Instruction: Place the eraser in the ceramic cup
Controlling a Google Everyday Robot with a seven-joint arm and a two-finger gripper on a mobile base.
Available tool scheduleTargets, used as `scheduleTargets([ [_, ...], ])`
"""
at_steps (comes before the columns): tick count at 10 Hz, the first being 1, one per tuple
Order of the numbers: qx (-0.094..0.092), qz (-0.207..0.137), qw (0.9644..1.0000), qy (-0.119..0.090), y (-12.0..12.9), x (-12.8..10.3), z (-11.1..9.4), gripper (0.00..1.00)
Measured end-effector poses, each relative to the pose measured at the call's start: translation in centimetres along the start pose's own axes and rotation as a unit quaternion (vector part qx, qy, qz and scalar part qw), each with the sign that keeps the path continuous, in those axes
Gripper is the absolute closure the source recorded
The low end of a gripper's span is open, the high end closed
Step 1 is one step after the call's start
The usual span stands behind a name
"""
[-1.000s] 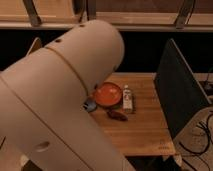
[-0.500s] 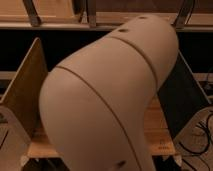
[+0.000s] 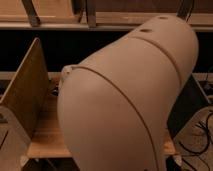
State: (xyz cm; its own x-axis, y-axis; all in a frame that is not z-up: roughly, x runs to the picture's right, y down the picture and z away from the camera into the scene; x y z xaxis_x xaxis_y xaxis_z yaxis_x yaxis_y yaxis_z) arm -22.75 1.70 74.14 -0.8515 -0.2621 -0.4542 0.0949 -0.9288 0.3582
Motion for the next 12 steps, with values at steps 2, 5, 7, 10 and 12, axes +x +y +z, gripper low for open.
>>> scheduleTargets([
  [2, 0.0, 0.0, 1.0, 0.0, 0.0, 0.0, 0.0, 1.0],
  [5, -0.02, 0.005, 0.9997, 0.016, 2.3, 0.8, 0.4, 1.0],
  [7, -0.047, 0.001, 0.9985, 0.028, 5.5, 1.5, 0.5, 1.0],
  [10, -0.08, -0.005, 0.9956, 0.049, 9.5, 2.3, 0.6, 1.0],
  [12, -0.098, 0.016, 0.9923, 0.075, 10.9, 2.1, 0.5, 1.0],
])
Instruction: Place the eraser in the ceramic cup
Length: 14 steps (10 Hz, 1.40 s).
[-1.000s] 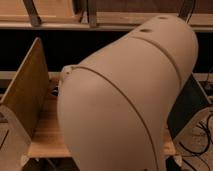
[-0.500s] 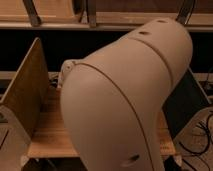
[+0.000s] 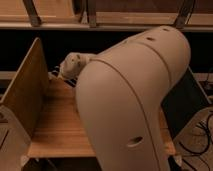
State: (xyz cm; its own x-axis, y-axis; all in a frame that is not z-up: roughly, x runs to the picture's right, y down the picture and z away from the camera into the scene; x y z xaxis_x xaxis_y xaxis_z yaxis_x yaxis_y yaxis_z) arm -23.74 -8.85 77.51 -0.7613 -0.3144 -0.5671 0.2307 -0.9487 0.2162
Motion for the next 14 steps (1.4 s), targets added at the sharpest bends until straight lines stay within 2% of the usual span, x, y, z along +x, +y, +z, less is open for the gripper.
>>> scheduleTargets([
  [2, -0.002, 0.04, 0.9991, 0.015, -0.9, -1.8, 0.0, 1.0],
  [4, 0.002, 0.064, 0.9979, 0.014, -2.2, -3.9, -0.1, 1.0],
  [7, 0.004, 0.073, 0.9973, 0.012, -3.3, -5.4, -0.2, 1.0],
  [9, 0.005, 0.072, 0.9973, 0.009, -3.6, -5.8, -0.3, 0.94],
  [11, 0.005, 0.072, 0.9974, 0.009, -3.6, -5.8, -0.3, 1.0],
  [12, 0.005, 0.072, 0.9974, 0.009, -3.6, -5.9, -0.3, 0.98],
  [13, 0.005, 0.072, 0.9974, 0.009, -3.6, -5.9, -0.3, 0.89],
  [14, 0.005, 0.072, 0.9974, 0.009, -3.6, -5.9, -0.3, 0.77],
])
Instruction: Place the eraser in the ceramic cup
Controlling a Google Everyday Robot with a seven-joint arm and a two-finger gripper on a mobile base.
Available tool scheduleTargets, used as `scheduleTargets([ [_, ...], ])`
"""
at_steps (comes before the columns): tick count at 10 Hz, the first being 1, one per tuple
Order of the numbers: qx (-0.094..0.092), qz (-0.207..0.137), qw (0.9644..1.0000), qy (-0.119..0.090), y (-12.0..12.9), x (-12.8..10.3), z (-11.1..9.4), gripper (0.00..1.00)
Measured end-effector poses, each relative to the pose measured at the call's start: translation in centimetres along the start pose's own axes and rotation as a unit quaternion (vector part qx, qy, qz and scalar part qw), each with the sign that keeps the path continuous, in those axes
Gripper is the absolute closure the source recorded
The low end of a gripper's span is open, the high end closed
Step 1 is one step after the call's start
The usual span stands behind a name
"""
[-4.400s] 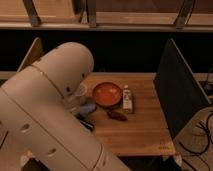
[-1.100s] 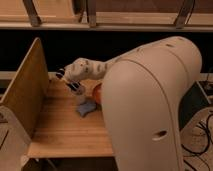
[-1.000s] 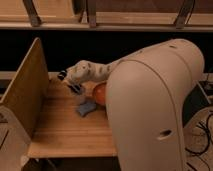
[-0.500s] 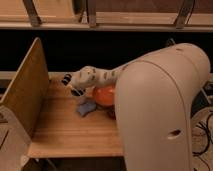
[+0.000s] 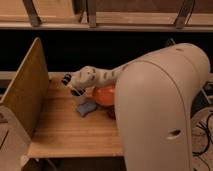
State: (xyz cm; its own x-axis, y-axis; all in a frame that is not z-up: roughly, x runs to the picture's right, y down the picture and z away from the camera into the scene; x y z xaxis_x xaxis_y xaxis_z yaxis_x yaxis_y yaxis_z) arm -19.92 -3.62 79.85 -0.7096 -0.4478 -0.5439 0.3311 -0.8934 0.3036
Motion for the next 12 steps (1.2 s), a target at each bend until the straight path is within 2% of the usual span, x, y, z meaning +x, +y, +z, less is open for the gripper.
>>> scheduleTargets([
  [2, 0.0, 0.0, 1.0, 0.0, 0.02, -0.03, -0.01, 0.6],
  [4, 0.0, 0.0, 1.0, 0.0, 0.04, -0.04, -0.02, 0.37],
  [7, 0.0, 0.0, 1.0, 0.0, 0.04, -0.05, -0.02, 0.2],
  [12, 0.0, 0.0, 1.0, 0.0, 0.06, -0.05, -0.03, 0.2],
])
